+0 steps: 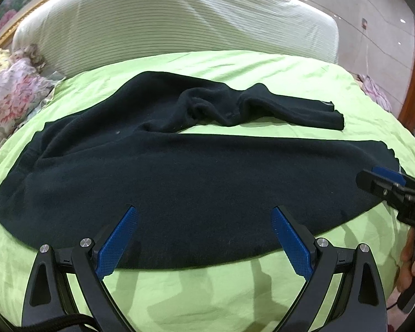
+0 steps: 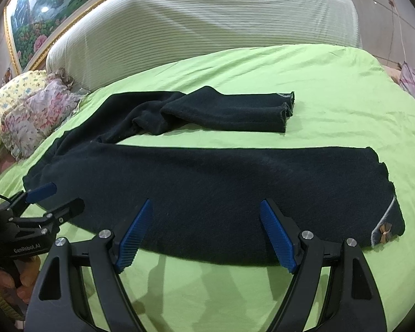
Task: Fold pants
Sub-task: 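Grasp the pants' waistband with both grippers and lift it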
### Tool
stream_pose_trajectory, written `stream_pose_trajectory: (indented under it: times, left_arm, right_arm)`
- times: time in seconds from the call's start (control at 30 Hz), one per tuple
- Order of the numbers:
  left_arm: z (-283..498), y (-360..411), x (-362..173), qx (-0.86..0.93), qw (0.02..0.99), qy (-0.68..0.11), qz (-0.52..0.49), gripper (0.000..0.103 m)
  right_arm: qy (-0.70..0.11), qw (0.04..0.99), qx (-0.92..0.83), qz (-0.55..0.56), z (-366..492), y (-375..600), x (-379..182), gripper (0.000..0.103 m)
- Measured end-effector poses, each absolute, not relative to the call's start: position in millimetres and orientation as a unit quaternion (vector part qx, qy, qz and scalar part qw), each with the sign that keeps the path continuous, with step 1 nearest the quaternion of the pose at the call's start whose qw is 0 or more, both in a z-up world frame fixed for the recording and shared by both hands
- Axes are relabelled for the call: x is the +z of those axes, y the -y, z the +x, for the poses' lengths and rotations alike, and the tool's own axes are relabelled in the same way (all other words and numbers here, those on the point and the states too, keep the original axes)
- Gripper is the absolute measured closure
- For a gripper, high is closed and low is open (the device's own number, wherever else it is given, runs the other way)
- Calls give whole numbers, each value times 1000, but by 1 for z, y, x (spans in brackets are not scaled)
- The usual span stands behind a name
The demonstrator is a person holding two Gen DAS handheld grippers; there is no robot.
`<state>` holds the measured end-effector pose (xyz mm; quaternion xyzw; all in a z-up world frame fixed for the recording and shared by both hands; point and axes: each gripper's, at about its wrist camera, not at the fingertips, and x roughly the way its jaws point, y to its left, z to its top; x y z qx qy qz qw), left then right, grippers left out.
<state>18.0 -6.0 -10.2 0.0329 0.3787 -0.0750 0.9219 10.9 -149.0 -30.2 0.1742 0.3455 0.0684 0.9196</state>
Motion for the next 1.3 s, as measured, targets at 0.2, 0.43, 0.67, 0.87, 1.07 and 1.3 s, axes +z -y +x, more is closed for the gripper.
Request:
stream_pose_trajectory:
  times: [0.2, 0.43, 0.67, 0.87, 1.07, 1.3]
  left_arm:
    - [43, 7, 1, -91, 917, -386, 39, 5]
    - [93, 8, 19, -115, 907, -402, 53, 5]
    - [171, 13, 38, -144, 895, -417, 66, 5]
    - [245, 38, 43, -177, 877, -423, 142, 5]
    - [325, 50, 28, -207, 842, -469, 169, 9]
    - [377, 55, -7, -239, 783, -545, 182, 22]
  right_arm:
    - [-353, 912, 65, 200, 33, 174, -24, 22]
    - [-368, 894, 61, 249, 77, 216, -16, 22]
    - [-388, 871, 64, 295, 124, 250, -17, 22]
    - [-425, 848, 64, 309, 164, 265, -26, 22]
    - [-466, 825, 59, 313, 192, 272, -46, 22]
    - [-484, 820, 67, 299, 212, 270, -55, 31]
